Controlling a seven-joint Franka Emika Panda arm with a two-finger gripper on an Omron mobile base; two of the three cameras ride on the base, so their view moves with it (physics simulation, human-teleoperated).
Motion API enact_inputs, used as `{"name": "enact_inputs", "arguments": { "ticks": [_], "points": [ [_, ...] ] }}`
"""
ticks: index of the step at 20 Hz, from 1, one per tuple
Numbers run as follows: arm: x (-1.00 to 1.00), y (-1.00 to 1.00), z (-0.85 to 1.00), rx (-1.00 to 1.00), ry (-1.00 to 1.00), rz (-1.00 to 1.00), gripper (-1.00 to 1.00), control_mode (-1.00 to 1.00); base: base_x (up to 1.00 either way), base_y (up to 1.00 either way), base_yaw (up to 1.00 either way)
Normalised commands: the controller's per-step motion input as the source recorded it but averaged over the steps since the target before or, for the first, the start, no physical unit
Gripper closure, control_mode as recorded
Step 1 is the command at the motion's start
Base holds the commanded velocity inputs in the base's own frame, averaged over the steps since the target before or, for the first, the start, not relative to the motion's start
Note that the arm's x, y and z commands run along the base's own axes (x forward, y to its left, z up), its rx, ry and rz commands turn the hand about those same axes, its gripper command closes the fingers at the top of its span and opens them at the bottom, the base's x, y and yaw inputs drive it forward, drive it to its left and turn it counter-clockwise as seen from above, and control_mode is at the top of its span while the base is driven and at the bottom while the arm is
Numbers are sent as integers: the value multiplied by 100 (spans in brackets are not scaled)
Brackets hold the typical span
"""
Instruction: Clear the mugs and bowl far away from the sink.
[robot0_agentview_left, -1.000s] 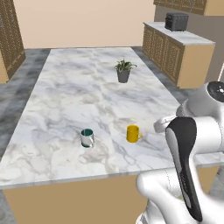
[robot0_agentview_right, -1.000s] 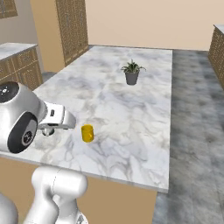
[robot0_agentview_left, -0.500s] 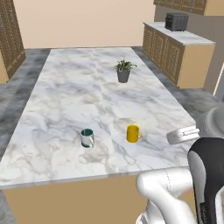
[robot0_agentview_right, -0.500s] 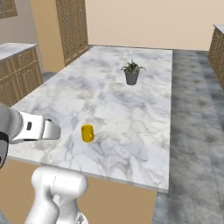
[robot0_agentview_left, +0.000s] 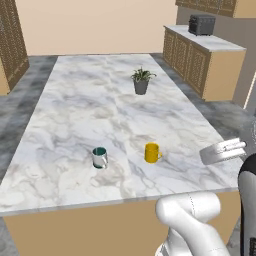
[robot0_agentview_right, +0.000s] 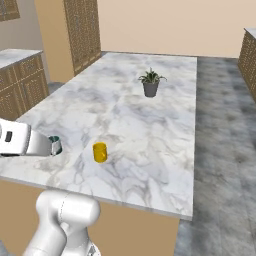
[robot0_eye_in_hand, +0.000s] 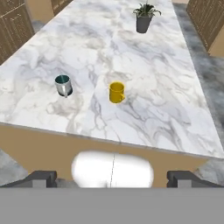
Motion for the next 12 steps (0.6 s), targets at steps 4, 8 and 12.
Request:
{"name": "enact_inputs", "arguments": {
  "ticks": [4,8,12],
  "points": [
    [-2,14,0,0,-4,4,-100,100,0,33,17],
    [0,0,0,0,0,0,-100,100,44,43,43],
    [0,0,0,0,0,0,-100,100,51,23,66]
  ]
}}
